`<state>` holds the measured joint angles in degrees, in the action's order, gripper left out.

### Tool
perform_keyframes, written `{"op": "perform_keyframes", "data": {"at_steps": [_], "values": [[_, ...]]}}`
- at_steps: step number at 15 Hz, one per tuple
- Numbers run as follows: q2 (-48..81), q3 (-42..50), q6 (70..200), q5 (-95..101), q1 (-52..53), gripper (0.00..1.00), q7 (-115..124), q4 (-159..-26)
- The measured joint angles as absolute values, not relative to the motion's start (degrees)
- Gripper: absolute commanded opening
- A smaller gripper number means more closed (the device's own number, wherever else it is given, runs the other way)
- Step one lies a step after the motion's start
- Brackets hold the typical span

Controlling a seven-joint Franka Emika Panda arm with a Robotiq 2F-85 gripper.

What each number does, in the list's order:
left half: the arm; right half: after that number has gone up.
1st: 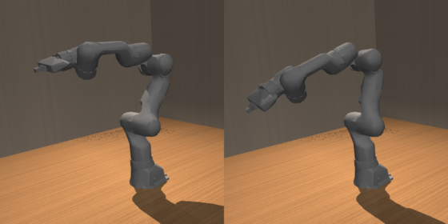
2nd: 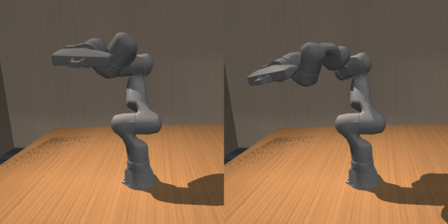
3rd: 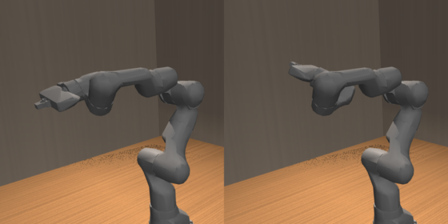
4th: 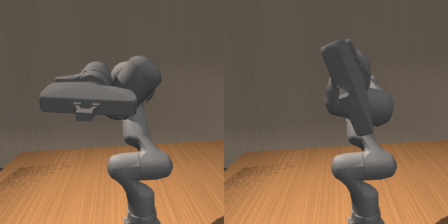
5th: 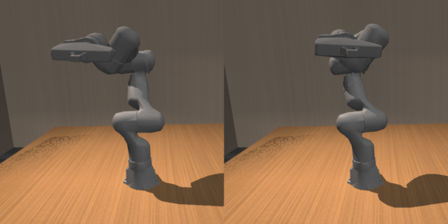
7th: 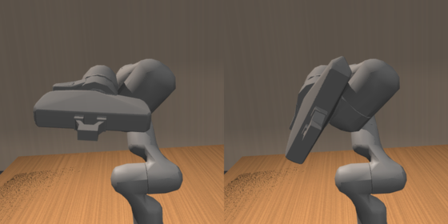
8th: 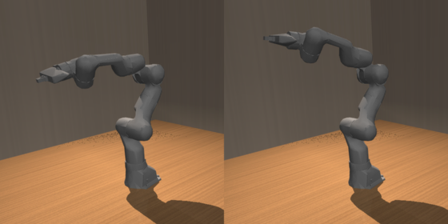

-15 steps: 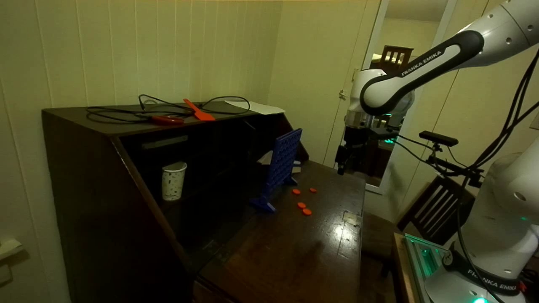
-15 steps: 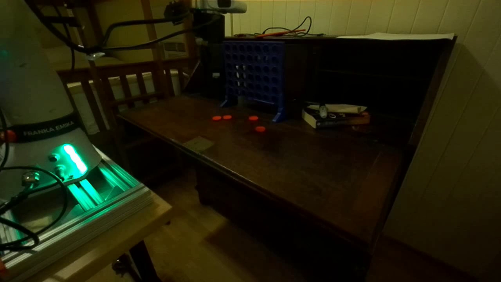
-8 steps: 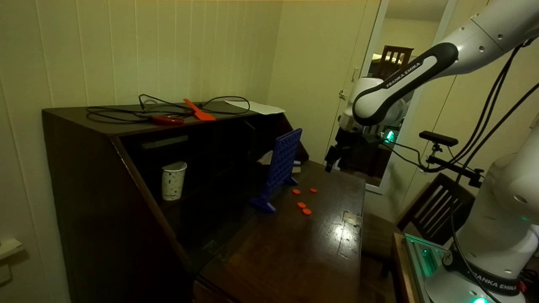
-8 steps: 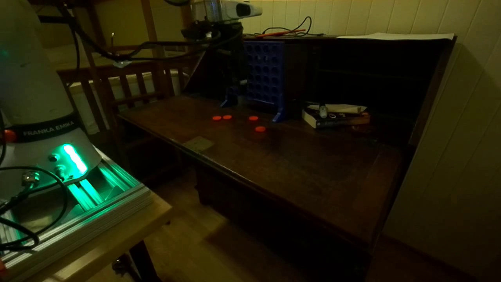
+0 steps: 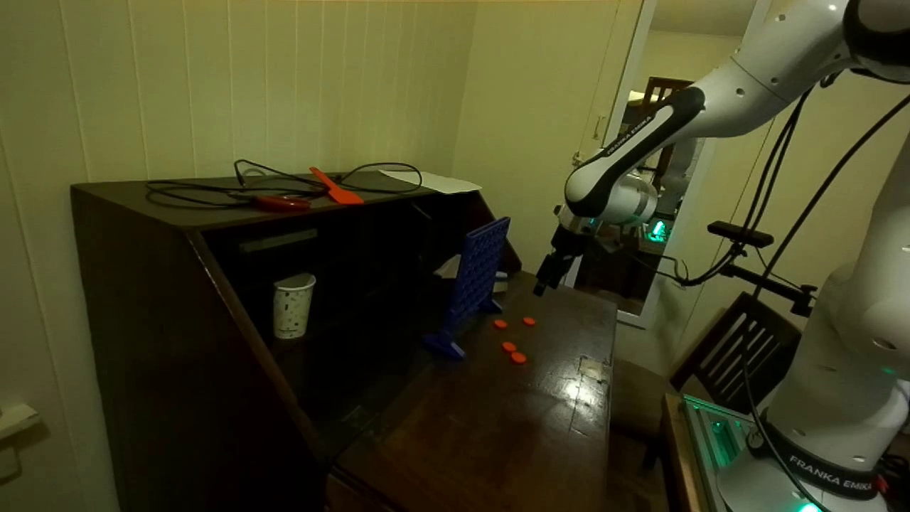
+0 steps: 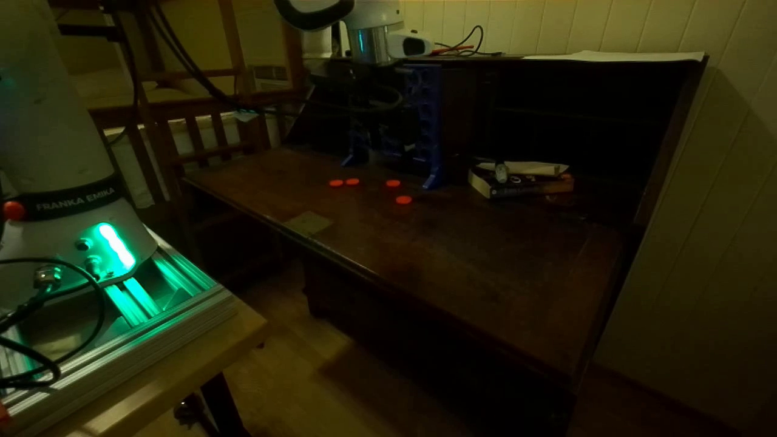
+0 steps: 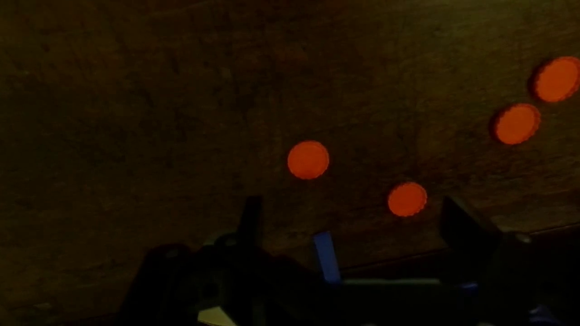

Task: Put two orange rings in the rack

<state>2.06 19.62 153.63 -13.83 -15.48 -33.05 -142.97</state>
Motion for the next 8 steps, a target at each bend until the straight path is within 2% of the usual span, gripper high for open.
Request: {"op": "perform_keyframes", "data": {"at_steps": [4, 8], "values": [[7.2, 19.3, 153.6, -14.6, -16.0, 1.00, -36.7, -139.8], [7.1, 18.5, 153.6, -14.6, -16.6, 1.00, -36.5, -139.8]]}}
